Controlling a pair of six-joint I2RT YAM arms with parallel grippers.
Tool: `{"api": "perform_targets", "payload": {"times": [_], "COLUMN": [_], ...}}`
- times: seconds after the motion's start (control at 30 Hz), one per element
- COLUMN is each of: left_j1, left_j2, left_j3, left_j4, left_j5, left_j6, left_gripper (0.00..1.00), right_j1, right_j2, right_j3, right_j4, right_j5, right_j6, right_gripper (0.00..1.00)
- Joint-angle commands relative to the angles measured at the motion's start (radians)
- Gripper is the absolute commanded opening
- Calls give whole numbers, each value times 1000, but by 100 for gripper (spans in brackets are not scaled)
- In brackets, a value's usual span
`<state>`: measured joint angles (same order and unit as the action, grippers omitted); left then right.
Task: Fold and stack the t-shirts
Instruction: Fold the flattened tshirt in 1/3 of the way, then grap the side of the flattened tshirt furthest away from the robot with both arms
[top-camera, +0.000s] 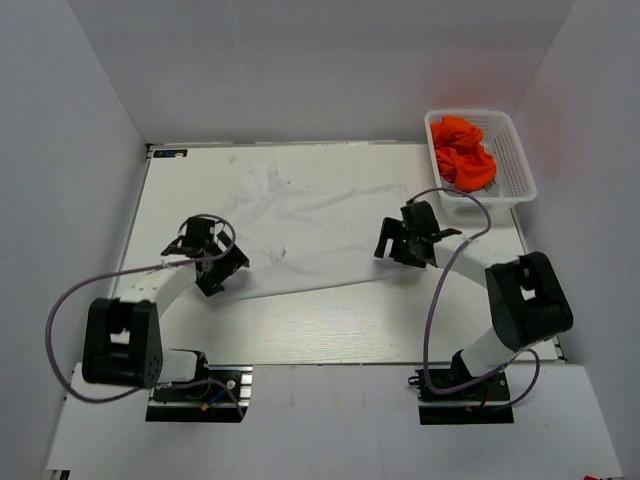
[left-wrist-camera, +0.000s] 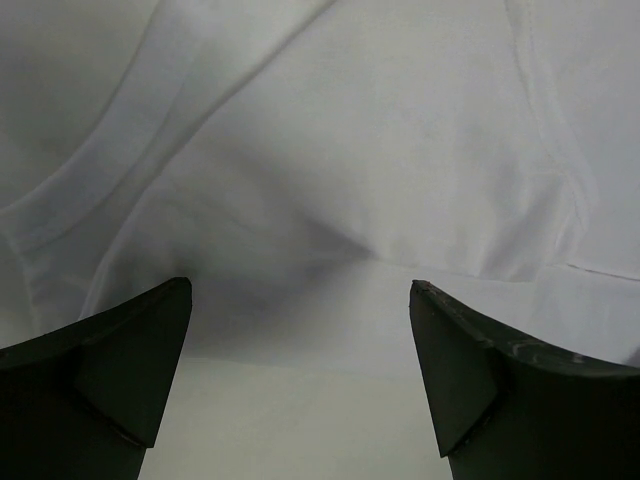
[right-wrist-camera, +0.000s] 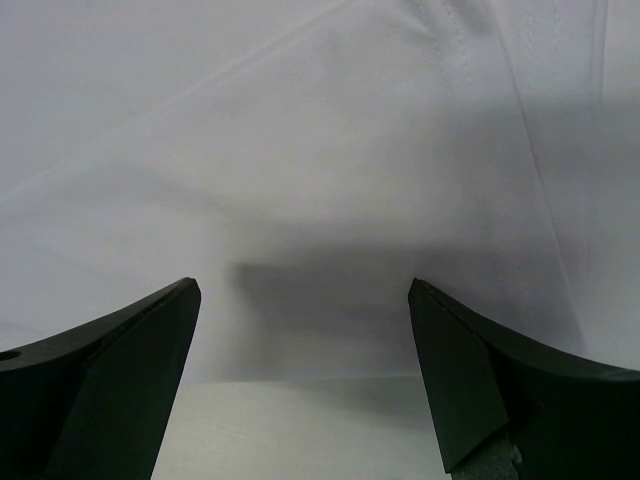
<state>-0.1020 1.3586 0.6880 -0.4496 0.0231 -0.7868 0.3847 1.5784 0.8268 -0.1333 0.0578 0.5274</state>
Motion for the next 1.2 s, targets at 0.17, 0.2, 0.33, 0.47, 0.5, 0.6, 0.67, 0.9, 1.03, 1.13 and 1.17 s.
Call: {"api": "perform_targets", "payload": {"times": [0.17, 0.2, 0.33, 0.47, 0.5, 0.6, 0.67, 0.9, 1.03, 1.13, 1.17], "left_j1": [2, 2, 2, 2, 13, 13, 13, -7, -7, -7, -7], "left_j2": [-246, -228, -44, 233, 294, 537, 708, 1025, 1067, 1091, 1103], "left_j3": [56, 102, 273, 522, 654, 920, 1048, 1461, 1424, 1414, 1433], "left_j4": [-72, -31, 26, 35, 13, -20, -47, -32, 113, 170, 170], "left_j5": [-87, -88, -110, -166, -181, -181, -175, -124, -106, -77, -77], "left_j6": [-25, -13, 47, 133, 133, 208, 299, 494, 518, 528, 537], "left_gripper": [100, 100, 100, 100, 100, 100, 100, 98, 94, 92, 88], "right_j1": [25, 22, 14, 2, -12, -36, -64, -99, -118, -132, -141], "right_j2": [-208, -216, -164, -19, 61, 185, 251, 439, 511, 551, 575], "right_j3": [37, 49, 135, 361, 392, 530, 613, 865, 935, 956, 975], "right_j4": [-36, -19, 20, -58, -80, -130, -159, -230, -232, -248, -261], "right_j5": [10, 14, 124, 168, 177, 188, 185, 191, 192, 185, 183], "right_j6": [-73, -73, -41, -58, -66, -84, -108, -225, -248, -262, -262], "right_gripper": [91, 91, 91, 91, 91, 91, 91, 91, 91, 91, 91]}}
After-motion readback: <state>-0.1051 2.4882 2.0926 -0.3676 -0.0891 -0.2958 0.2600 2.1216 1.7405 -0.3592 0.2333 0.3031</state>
